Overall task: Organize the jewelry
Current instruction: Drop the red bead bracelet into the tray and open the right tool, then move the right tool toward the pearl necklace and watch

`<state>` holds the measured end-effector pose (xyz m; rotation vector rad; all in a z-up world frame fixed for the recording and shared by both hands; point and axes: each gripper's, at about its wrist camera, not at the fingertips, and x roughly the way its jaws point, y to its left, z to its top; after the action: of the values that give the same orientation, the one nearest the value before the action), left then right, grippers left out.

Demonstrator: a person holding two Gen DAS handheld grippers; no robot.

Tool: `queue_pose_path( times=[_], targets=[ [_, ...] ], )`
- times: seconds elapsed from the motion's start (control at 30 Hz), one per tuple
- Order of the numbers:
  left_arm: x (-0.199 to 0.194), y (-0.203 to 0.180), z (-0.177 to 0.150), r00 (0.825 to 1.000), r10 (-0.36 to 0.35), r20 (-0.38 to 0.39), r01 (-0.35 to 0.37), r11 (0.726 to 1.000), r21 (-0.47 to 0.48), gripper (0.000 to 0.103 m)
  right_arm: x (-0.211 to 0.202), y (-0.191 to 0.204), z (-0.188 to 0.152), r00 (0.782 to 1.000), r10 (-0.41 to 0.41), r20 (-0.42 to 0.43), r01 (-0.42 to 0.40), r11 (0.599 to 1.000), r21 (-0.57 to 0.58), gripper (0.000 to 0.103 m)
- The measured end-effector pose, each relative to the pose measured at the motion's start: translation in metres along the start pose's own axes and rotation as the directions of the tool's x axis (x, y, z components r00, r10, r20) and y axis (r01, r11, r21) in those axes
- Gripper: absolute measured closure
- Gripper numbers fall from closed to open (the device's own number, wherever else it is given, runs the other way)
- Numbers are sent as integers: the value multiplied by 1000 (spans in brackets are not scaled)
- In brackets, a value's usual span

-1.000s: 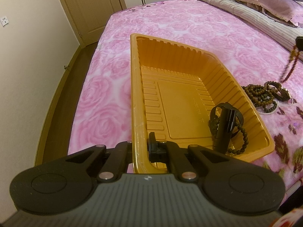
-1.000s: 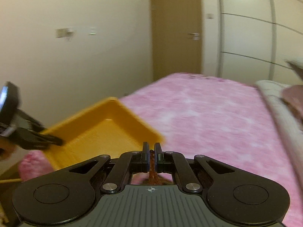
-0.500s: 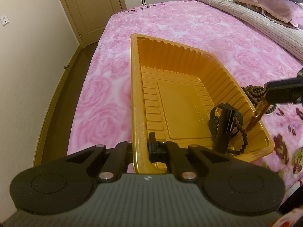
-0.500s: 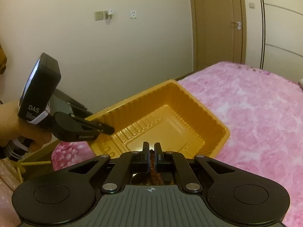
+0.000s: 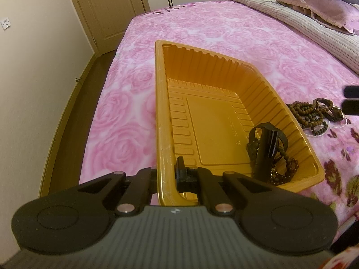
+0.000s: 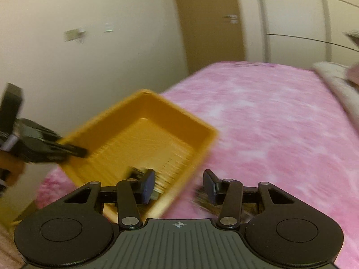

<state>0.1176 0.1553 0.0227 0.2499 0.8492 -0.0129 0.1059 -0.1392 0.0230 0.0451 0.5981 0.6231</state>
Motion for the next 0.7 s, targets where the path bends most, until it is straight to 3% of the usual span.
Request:
queue_pose_path(
  times=[0.13, 0.33, 0.63, 0.7],
  targets=[
    [0, 0, 0, 1000, 0, -1, 0, 1000, -1, 101, -19, -28, -27, 993, -120, -17, 121, 991, 49, 55],
    [0, -1, 2, 1000, 2, -3, -2, 1000, -4, 101, -35, -63, -59, 962, -265, -65, 271, 957, 107, 55],
    [0, -1, 2, 1000, 6, -4, -6, 1000, -4, 101, -19, -81, -60, 955, -287, -73, 292, 954, 72, 56],
    [0, -1, 2, 1000, 6, -4, -6, 1000, -4, 101, -8, -80, -58, 954, -290, -78, 294, 955, 47, 61]
  ],
)
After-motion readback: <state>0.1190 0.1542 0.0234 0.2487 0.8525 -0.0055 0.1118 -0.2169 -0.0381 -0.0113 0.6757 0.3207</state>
